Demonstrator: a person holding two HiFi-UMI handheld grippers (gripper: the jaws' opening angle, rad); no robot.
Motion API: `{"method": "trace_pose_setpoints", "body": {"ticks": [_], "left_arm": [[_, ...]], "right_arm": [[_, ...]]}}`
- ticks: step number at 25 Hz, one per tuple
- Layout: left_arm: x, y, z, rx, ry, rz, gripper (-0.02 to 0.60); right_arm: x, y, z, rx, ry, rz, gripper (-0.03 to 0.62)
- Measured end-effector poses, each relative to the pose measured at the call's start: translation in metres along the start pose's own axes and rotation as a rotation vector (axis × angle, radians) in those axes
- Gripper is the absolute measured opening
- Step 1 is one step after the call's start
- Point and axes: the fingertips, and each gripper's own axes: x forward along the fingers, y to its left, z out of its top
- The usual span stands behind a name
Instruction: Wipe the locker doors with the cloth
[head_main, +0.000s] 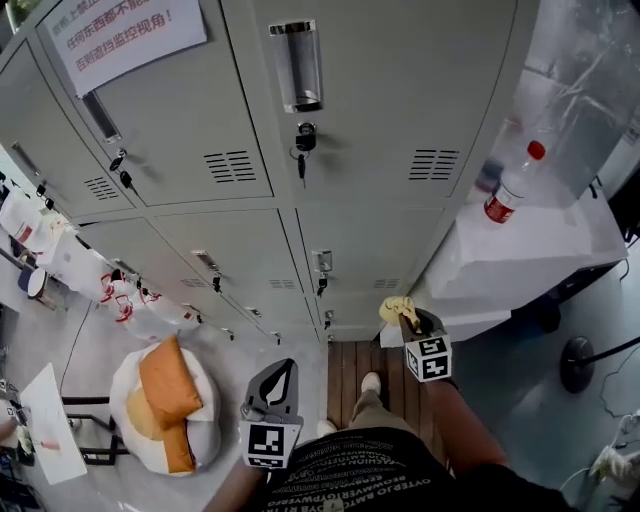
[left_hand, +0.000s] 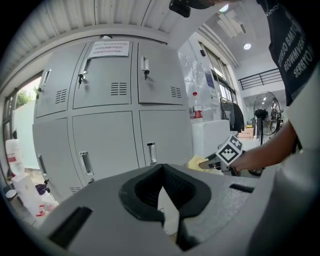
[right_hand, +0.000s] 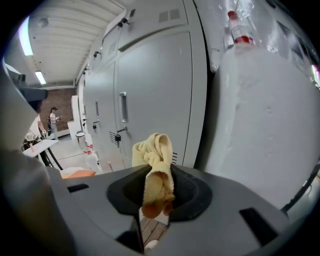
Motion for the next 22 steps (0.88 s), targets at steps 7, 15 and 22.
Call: {"method": "trace_pose_setpoints", "body": {"ticks": [7,15,22], "left_arm": [[-0.029,0.01,0.023,0.007,-0.092,-0.003,0.005],[-0.059,0.011,0.042,0.017,-0.182,-0.015,0.005],[-0.064,-0.008,0.037,0.026,-0.184,-0.05,0.005]], "right_arm": [[-0.122,0.019,0.061,-0.033,-0.268,-0.038,0.086],[-0.208,0.053,0.107,-0.169,-0.414,-0.036,0.083],[-0.232,0.059,0.098,-0.185,-0.397,-0.045,0.083]]}}
